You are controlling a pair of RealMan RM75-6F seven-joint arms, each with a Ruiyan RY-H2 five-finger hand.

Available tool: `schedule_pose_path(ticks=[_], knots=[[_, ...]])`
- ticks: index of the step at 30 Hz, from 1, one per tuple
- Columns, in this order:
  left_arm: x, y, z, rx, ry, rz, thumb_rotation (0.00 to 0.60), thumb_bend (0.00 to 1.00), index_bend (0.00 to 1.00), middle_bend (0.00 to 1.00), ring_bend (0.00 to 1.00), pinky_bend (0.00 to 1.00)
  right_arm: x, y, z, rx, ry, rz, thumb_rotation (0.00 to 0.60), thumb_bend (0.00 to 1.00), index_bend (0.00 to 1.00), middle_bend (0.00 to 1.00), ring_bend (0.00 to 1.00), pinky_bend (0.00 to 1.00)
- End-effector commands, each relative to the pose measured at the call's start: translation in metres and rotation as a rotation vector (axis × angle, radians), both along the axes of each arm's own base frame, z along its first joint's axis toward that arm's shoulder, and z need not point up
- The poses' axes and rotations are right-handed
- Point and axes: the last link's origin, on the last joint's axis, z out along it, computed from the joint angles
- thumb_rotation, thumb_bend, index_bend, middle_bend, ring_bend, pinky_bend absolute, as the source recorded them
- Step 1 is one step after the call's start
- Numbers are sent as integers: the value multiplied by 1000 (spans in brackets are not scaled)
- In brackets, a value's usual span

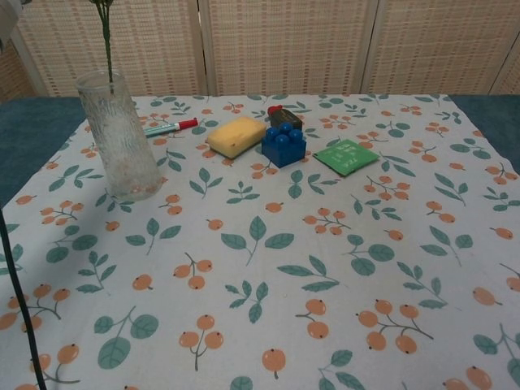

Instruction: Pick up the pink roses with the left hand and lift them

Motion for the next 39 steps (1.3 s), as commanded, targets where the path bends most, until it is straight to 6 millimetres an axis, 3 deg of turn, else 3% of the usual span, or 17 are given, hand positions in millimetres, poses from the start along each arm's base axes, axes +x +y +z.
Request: schedule_pose_path(ticks=[1,3,5,7,9,12,22,25,32,37,39], knots=[[-8,-1,-8,-5,0,5,600,517,579,673,433,273,0,0,0,1,1,1,600,213,0,0,0,0],[-13,-1,-11,-18,-3,14,600,509,572,671,430,270,0,1,-1,3,3,1,600,213,0,0,0,0],[-16,-3,-16,-39,13,16,600,466,482,621,391,242,1,1,-1,2,2,1,600,213,0,0,0,0],[-19,-9,-25,-83,46,-1,600,409,272,448,277,193,1,1,-2,2,2,2,600,213,0,0,0,0],[-24,-16,-32,-123,50,-16,600,364,41,168,94,138,2,1,-3,7,2,4,600,213,0,0,0,0],[-29,-23,-40,-169,60,-26,600,345,0,7,0,116,3,3,-3,13,-1,8,600,213,0,0,0,0],[-46,-47,-54,-223,144,-35,600,323,0,0,0,97,5,5,1,4,-17,26,600,213,0,0,0,0],[-59,-59,-52,-220,195,-20,600,323,0,0,0,96,5,5,1,5,-21,32,600,213,0,0,0,0],[-110,-100,-45,-242,332,57,600,316,0,0,0,95,7,7,1,11,-26,43,600,213,0,0,0,0],[-128,-118,-35,-245,415,90,600,317,0,0,0,95,9,10,-2,28,-29,51,600,213,0,0,0,0],[-144,-136,-29,-234,511,118,600,313,0,0,0,94,10,11,0,23,-31,56,600,213,0,0,0,0]])
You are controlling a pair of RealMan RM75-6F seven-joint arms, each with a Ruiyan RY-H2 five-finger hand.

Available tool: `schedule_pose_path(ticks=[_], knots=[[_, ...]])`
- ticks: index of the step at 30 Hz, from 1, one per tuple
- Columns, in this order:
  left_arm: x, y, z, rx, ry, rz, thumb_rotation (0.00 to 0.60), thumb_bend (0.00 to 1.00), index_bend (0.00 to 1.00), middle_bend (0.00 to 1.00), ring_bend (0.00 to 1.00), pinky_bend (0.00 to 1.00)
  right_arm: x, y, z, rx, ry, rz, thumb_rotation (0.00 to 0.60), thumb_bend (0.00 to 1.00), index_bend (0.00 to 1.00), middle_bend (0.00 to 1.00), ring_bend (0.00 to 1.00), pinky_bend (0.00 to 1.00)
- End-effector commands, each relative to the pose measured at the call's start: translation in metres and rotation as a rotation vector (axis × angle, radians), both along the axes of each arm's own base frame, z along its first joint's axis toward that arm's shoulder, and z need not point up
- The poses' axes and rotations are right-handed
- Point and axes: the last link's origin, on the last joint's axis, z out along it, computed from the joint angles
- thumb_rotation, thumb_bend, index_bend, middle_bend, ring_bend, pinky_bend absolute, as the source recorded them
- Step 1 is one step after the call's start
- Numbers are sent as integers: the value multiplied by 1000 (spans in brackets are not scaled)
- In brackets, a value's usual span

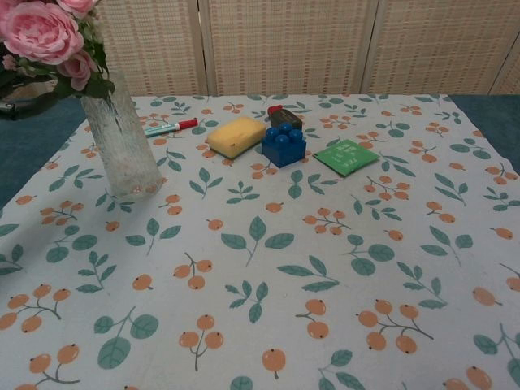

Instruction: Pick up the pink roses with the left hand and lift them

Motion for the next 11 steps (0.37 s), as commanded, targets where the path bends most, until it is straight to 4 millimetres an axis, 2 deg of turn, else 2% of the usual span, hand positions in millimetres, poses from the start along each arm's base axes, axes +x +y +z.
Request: schedule_pose_path(ticks=[1,2,5,9,11], knots=[[-27,-31,10,8,170,27,600,312,0,0,0,95,1,1,2,-6,-2,4,600,213,0,0,0,0],[-39,-45,13,12,276,39,600,312,0,0,0,95,1,1,3,-10,-2,5,600,213,0,0,0,0],[-60,-80,21,41,504,74,600,315,0,0,0,95,0,2,5,-22,2,1,600,213,0,0,0,0],[-66,-94,23,57,570,96,600,316,0,0,0,95,0,2,5,-24,4,-1,600,213,0,0,0,0],[-77,-117,27,89,700,139,600,316,0,0,0,95,-1,1,4,-25,13,-8,600,213,0,0,0,0]])
